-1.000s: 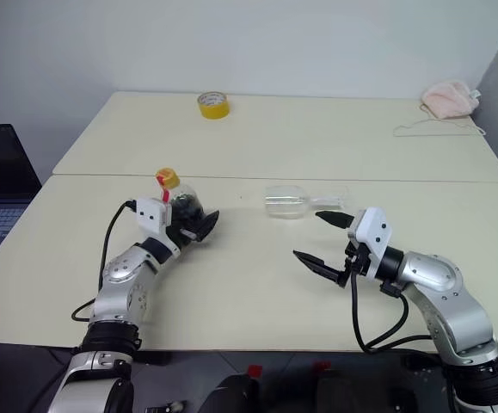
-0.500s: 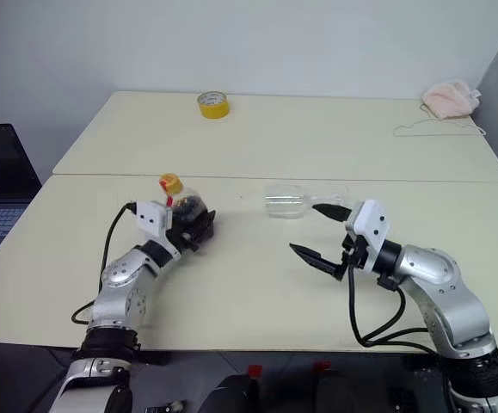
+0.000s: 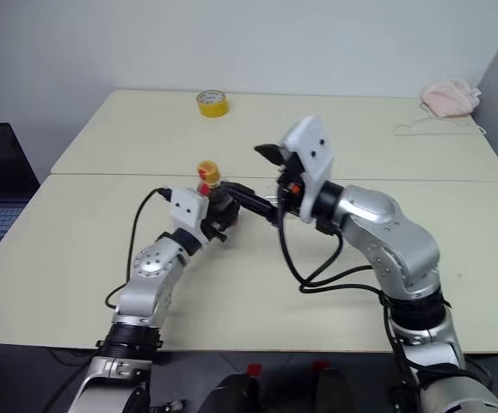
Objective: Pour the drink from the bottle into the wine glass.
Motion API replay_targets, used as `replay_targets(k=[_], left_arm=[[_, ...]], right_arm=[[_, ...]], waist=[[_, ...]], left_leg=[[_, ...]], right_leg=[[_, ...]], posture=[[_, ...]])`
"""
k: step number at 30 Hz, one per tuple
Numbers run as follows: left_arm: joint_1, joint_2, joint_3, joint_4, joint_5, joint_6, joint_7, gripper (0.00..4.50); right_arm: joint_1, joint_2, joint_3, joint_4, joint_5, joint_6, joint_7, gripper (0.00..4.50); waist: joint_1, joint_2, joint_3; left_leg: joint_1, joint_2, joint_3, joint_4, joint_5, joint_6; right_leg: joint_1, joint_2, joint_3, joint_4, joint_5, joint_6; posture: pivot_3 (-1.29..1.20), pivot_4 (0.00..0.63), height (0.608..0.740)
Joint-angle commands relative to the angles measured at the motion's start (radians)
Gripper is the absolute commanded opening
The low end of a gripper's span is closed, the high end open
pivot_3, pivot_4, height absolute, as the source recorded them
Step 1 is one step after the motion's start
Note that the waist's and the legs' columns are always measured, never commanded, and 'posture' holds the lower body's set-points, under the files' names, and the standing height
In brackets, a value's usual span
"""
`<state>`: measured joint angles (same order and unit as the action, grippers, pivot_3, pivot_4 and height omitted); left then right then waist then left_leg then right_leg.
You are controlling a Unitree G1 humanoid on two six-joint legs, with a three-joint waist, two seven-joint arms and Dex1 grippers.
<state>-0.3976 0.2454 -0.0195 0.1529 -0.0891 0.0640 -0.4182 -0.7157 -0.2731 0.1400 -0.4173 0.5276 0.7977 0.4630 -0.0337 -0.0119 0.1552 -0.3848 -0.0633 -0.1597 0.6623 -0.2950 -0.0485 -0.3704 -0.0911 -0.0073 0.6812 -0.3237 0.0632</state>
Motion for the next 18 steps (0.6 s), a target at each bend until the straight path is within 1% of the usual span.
replay_targets(k=[1,6,11,18], left_arm=[[-0.012,-0.021,-0.016,-0.077,0.008,0.003,0.026,1.95],[-0.005,-0.029,-0.022,-0.094,0.009,0.013,0.025,1.93],[0.001,-0.035,-0.033,-0.111,0.011,0.021,0.027,1.89],[0.002,-0.039,-0.041,-0.118,0.011,0.026,0.022,1.83]], right_arm=[[-0.035,0.070,0.040,0.022,-0.022,0.015,-0.057,4.50],[-0.040,0.104,0.074,0.070,-0.089,-0.008,-0.085,4.50],[-0.049,0.165,0.081,0.123,-0.140,-0.031,-0.136,4.50],[-0.050,0.209,0.077,0.154,-0.179,-0.055,-0.149,4.50]], waist=[[0.000,0.000,0.000],[0.000,0.000,0.000],[-0.003,0.000,0.000],[-0.010,0.000,0.000]], left_leg=[[0.000,0.000,0.000,0.000,0.000,0.000],[0.000,0.000,0.000,0.000,0.000,0.000],[0.000,0.000,0.000,0.000,0.000,0.000],[0.000,0.000,0.000,0.000,0.000,0.000]], right_leg=[[0.000,0.000,0.000,0.000,0.000,0.000],[-0.001,0.000,0.000,0.001,0.000,0.000],[-0.002,0.000,0.000,0.001,0.000,0.000],[-0.002,0.000,0.000,0.001,0.000,0.000]], posture=[[0.00,0.150,0.740],[0.00,0.150,0.740],[0.00,0.150,0.740],[0.00,0.150,0.740]])
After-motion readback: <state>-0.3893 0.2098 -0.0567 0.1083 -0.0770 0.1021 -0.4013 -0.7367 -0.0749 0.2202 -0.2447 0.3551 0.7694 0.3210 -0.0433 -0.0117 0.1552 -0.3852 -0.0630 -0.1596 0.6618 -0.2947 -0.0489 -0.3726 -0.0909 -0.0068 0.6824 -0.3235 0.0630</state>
